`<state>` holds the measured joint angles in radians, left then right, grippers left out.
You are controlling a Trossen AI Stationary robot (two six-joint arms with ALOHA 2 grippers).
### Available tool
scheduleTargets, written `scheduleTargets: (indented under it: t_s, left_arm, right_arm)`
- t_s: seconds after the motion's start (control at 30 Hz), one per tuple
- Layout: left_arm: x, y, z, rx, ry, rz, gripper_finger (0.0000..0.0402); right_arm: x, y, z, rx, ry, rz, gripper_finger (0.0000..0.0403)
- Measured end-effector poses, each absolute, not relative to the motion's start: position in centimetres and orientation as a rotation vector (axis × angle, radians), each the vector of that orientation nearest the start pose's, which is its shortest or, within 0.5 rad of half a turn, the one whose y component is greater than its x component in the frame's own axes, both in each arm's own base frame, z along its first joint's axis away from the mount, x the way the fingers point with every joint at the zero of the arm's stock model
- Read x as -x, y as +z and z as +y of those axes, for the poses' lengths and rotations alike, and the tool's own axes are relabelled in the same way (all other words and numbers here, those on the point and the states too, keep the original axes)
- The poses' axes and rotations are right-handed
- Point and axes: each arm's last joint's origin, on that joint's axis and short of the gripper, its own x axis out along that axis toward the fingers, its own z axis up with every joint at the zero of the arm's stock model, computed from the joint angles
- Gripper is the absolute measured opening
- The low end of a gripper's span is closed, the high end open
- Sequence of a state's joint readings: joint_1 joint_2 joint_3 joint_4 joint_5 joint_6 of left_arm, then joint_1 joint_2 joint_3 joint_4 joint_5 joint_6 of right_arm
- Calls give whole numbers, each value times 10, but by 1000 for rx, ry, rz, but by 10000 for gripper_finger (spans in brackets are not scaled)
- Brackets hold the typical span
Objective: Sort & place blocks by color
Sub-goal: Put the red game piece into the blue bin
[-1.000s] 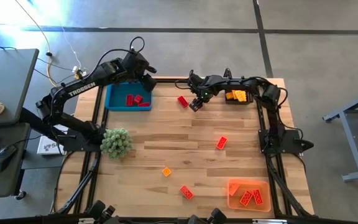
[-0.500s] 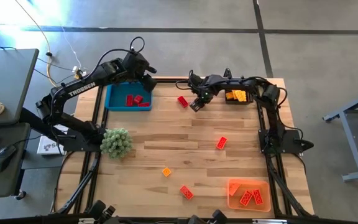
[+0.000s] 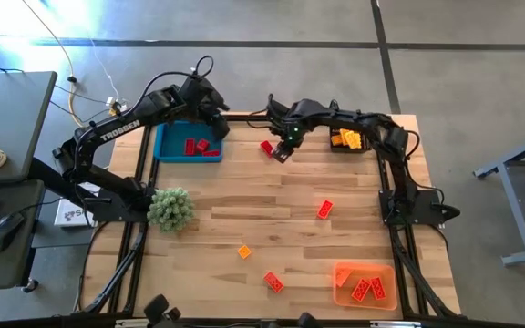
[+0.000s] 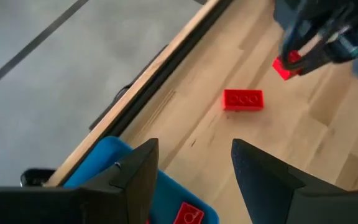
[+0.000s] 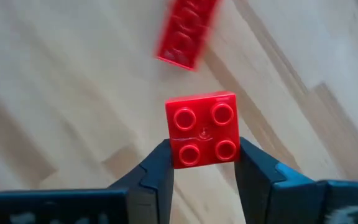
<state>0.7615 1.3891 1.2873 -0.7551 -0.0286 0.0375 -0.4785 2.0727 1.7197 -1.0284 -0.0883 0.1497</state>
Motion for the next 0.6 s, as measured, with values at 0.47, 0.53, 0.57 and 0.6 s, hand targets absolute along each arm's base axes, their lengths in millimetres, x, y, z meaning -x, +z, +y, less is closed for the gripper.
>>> scheduleTargets:
  t_s: [0.47,0.53,0.57,0.6]
  left_arm:
    - [-216,325,187,-10,466,906,193]
    - [-219,325,183,-65,426,917,193]
    - [-221,325,181,-94,405,921,193]
    - [-223,325,179,-124,384,924,193]
  right_arm:
    - [-390,316,-172,-453,-141,1099,109]
    - [-389,327,-171,-450,-102,1075,109]
    - [-388,332,-170,-453,-82,1062,109]
    - [-388,336,-169,-450,-61,1049,109]
